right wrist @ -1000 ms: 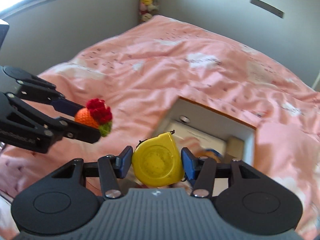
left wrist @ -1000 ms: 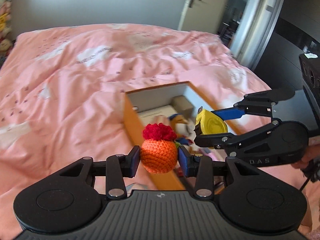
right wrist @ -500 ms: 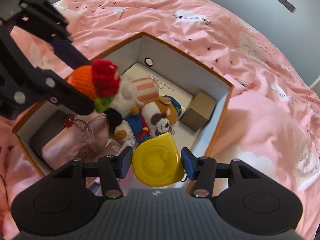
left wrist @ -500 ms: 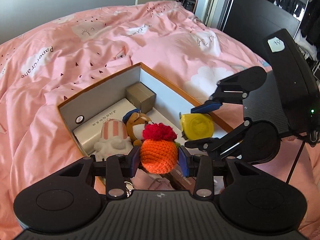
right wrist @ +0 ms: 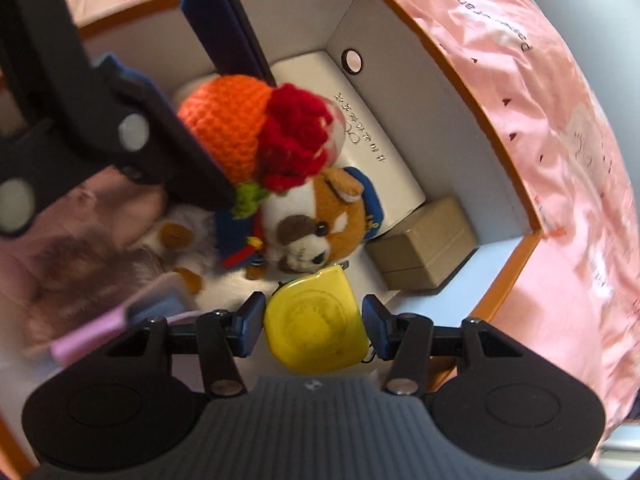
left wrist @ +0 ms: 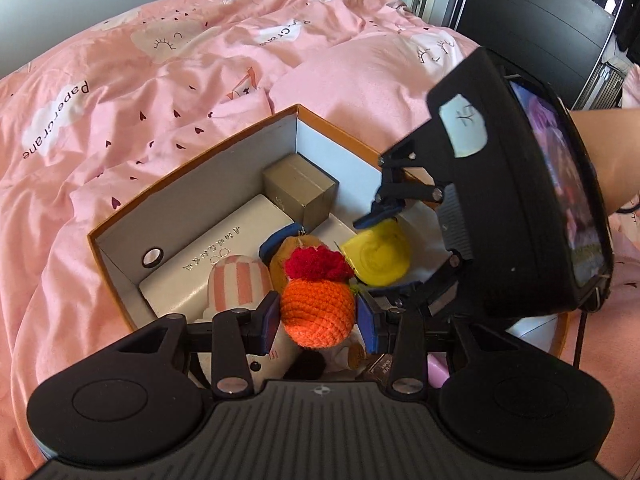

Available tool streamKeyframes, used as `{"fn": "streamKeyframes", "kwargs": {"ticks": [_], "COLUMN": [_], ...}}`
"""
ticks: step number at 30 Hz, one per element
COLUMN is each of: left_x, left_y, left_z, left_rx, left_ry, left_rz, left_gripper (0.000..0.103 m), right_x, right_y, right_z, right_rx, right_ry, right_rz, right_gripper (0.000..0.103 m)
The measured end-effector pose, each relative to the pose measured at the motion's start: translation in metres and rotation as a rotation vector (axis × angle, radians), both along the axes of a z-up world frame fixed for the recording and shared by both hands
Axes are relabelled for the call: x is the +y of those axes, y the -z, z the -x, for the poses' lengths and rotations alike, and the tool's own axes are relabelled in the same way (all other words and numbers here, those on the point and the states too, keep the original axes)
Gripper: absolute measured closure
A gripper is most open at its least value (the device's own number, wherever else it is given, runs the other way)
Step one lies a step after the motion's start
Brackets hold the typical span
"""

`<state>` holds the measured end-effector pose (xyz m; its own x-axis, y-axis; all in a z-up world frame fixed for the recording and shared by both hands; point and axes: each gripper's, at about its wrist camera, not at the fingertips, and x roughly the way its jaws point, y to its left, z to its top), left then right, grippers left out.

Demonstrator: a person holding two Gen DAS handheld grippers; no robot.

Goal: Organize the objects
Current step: 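Carry the orange fruit and yellow tape measure over the box and lower them, then open both tools to release the items and withdraw from the box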

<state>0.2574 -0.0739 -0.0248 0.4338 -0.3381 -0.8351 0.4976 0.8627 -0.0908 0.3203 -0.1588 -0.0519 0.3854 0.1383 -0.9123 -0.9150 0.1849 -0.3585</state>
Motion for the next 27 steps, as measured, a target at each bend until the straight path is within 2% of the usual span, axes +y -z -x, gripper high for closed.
{"fn": "streamKeyframes", "kwargs": {"ticks": [5, 10, 14, 18, 22, 24, 26, 27], "left_x": [-0.002, -0.003, -0.004, -0.006, -0.014, -0.02, -0.028, -0.031], "left_y": [0.005, 0.006, 0.003, -0.004, -0.008, -0.007, -0.005, -0.003], "left_z": [-0.005, -0.005, -0.003, 0.003, 0.007, 0.008, 0.007, 0.006], "left_rx": [0.004, 0.004, -0.002, 0.0, 0.024, 0.033, 0.036, 0.041], "left_ry": [-0.002, -0.001, -0.002, 0.008, 0.015, 0.014, 0.023, 0.026], "left_rz": [0.012, 0.01, 0.013, 0.039, 0.093, 0.108, 0.097, 0.092], "left_gripper": [0.057, 0.057, 0.057, 0.057, 0.057, 0.057, 0.057, 0.057], "right_x": [0.002, -0.004, -0.012, -0.028, -0.051, -0.061, -0.074, -0.081], "right_y": [0.0, -0.004, -0.017, -0.041, -0.066, -0.076, -0.083, -0.085], "right_z": [-0.008, -0.01, -0.007, 0.004, 0.026, 0.039, 0.052, 0.055], "right_rx": [0.033, -0.013, -0.006, -0.014, -0.097, -0.185, -0.26, -0.254], "right_ry": [-0.014, -0.001, 0.035, 0.119, 0.245, 0.326, 0.381, 0.412], "right_rz": [-0.003, 0.018, -0.033, -0.135, -0.259, -0.303, -0.351, -0.382], "right_gripper": [0.049, 0.049, 0.049, 0.048, 0.048, 0.049, 0.049, 0.049]}}
